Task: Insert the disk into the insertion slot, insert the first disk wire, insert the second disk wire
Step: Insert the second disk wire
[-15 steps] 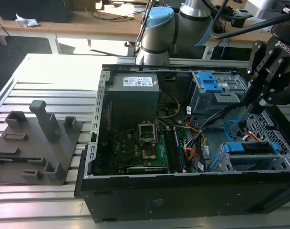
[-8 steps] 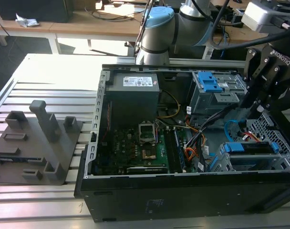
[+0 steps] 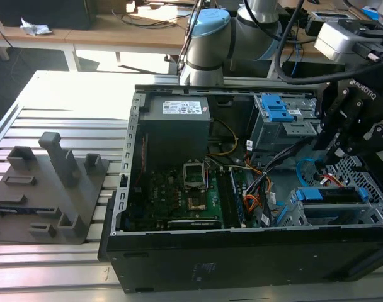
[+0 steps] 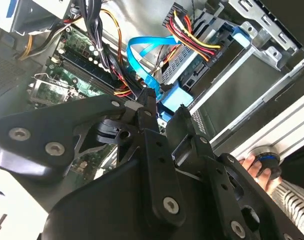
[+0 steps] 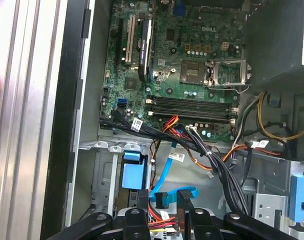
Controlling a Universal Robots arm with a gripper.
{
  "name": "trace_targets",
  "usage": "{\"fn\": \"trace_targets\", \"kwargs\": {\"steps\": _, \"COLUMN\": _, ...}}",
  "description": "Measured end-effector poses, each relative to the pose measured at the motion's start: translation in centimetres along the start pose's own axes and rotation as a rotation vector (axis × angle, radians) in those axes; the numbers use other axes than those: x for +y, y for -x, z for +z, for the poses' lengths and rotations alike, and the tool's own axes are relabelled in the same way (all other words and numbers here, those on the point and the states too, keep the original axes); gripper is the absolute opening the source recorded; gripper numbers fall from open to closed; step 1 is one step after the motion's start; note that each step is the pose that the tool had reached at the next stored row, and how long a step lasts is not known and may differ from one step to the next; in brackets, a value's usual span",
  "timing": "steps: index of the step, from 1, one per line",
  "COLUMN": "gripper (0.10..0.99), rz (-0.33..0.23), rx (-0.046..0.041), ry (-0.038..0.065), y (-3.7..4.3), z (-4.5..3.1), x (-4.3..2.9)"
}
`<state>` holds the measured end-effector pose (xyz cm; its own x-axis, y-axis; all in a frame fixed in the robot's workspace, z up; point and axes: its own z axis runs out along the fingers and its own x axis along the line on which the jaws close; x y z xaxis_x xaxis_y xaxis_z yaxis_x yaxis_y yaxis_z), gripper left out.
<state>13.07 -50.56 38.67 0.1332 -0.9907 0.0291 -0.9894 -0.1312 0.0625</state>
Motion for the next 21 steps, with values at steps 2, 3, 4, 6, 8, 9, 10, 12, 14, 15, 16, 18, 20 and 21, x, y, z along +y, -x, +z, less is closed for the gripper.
{"fn": "trace_targets", "kwargs": {"steps": 2, "gripper": 0.361, "rz": -0.003, "rx": 0.0018, "ry": 0.000, "y": 0.02, "z": 0.57, "x": -0.02}}
{"fn": "trace_targets", "kwargs": {"steps": 3, "gripper": 0.361, "rz": -0.003, "rx": 0.0021, "ry": 0.000, "y": 0.02, "z": 0.74, "x": -0.03}}
{"fn": "trace_targets", "kwargs": {"steps": 4, "gripper": 0.361, "rz": -0.003, "rx": 0.0027, "ry": 0.000, "y": 0.03, "z": 0.98, "x": -0.04}}
{"fn": "trace_targets", "kwargs": {"steps": 6, "gripper": 0.361, "rz": -0.007, "rx": 0.0100, "ry": 0.001, "y": 0.04, "z": 1.25, "x": -0.05}}
{"fn": "trace_targets", "kwargs": {"steps": 8, "gripper": 0.361, "rz": -0.017, "rx": 0.0255, "ry": 0.003, "y": 0.05, "z": 1.78, "x": -0.09}}
{"fn": "trace_targets", "kwargs": {"steps": 9, "gripper": 0.361, "rz": -0.018, "rx": 0.0259, "ry": 0.003, "y": 0.06, "z": 1.94, "x": -0.10}}
{"fn": "trace_targets", "kwargs": {"steps": 10, "gripper": 0.361, "rz": -0.018, "rx": 0.0261, "ry": 0.003, "y": 0.06, "z": 2.04, "x": -0.10}}
{"fn": "trace_targets", "kwargs": {"steps": 12, "gripper": 0.361, "rz": -0.018, "rx": 0.0273, "ry": 0.003, "y": 0.06, "z": 2.05, "x": -0.10}}
{"fn": "trace_targets", "kwargs": {"steps": 14, "gripper": 0.361, "rz": -0.018, "rx": 0.0286, "ry": 0.003, "y": 0.06, "z": 2.06, "x": -0.10}}
{"fn": "trace_targets", "kwargs": {"steps": 15, "gripper": 0.349, "rz": -0.018, "rx": 0.0293, "ry": 0.003, "y": 0.06, "z": 2.06, "x": -0.10}}
{"fn": "trace_targets", "kwargs": {"steps": 16, "gripper": 0.349, "rz": -0.018, "rx": 0.0297, "ry": 0.003, "y": 0.06, "z": 2.06, "x": -0.10}}
{"fn": "trace_targets", "kwargs": {"steps": 18, "gripper": 0.165, "rz": -0.018, "rx": 0.0313, "ry": 0.003, "y": 0.06, "z": 2.06, "x": -0.10}}
{"fn": "trace_targets", "kwargs": {"steps": 20, "gripper": 0.165, "rz": -0.018, "rx": 0.0321, "ry": 0.004, "y": 0.06, "z": 2.06, "x": -0.10}}
{"fn": "trace_targets", "kwargs": {"steps": 21, "gripper": 0.165, "rz": -0.017, "rx": 0.0329, "ry": 0.004, "y": 0.06, "z": 2.06, "x": -0.10}}
